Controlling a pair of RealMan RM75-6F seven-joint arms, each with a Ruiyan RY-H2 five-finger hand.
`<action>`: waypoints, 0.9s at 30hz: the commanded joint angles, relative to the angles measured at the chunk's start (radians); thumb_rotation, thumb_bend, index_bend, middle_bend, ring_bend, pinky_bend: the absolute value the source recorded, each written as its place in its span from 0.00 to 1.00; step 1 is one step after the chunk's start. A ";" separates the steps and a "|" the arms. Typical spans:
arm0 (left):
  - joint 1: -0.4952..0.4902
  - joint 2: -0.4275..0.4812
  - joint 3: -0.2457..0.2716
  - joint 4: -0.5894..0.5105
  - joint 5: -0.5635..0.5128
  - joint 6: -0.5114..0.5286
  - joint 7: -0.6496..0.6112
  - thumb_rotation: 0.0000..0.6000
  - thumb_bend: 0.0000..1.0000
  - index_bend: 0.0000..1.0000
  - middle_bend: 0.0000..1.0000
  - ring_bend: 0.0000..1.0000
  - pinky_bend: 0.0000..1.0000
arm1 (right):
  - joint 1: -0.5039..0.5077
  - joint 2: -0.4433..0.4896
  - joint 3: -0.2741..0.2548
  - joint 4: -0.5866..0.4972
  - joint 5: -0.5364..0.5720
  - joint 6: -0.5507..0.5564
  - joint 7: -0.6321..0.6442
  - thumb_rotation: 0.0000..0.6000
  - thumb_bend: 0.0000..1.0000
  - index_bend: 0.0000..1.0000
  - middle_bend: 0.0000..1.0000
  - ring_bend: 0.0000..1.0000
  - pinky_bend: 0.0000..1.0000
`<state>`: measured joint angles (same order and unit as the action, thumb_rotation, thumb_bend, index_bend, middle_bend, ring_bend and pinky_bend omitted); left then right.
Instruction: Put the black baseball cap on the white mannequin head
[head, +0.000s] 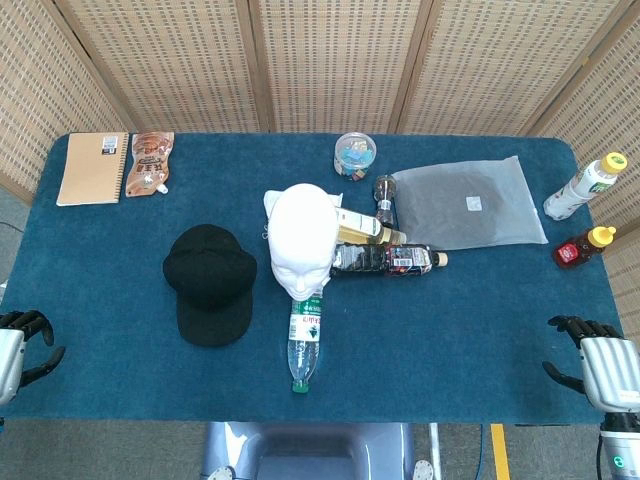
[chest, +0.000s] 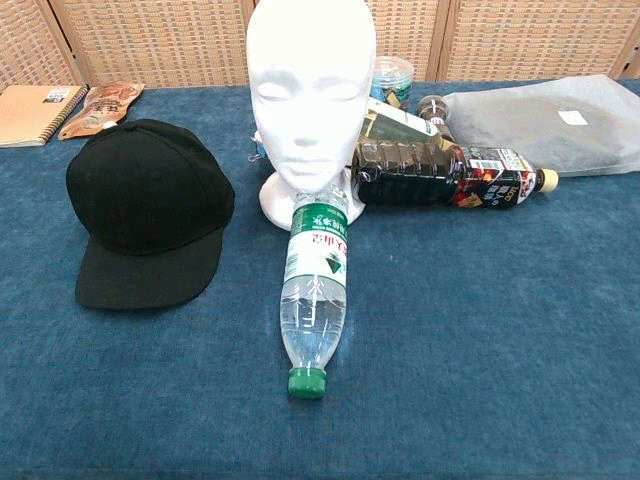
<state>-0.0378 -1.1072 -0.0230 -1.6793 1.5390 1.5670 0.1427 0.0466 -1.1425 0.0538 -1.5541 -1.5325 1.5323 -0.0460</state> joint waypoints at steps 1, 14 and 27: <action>0.002 0.000 0.001 0.001 0.000 0.001 -0.001 1.00 0.21 0.63 0.50 0.41 0.41 | -0.001 -0.001 -0.001 0.000 -0.001 0.001 0.000 1.00 0.16 0.36 0.42 0.44 0.44; 0.016 0.001 0.008 0.012 0.008 0.012 -0.023 1.00 0.21 0.63 0.50 0.40 0.41 | -0.021 0.010 -0.012 -0.004 -0.016 0.027 0.001 1.00 0.16 0.36 0.42 0.44 0.44; -0.003 -0.004 -0.003 0.015 0.007 -0.011 -0.021 1.00 0.21 0.63 0.50 0.40 0.41 | -0.022 0.011 -0.007 -0.017 -0.018 0.031 -0.015 1.00 0.16 0.36 0.42 0.44 0.44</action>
<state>-0.0400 -1.1111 -0.0252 -1.6642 1.5460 1.5565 0.1218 0.0243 -1.1313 0.0469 -1.5710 -1.5509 1.5629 -0.0606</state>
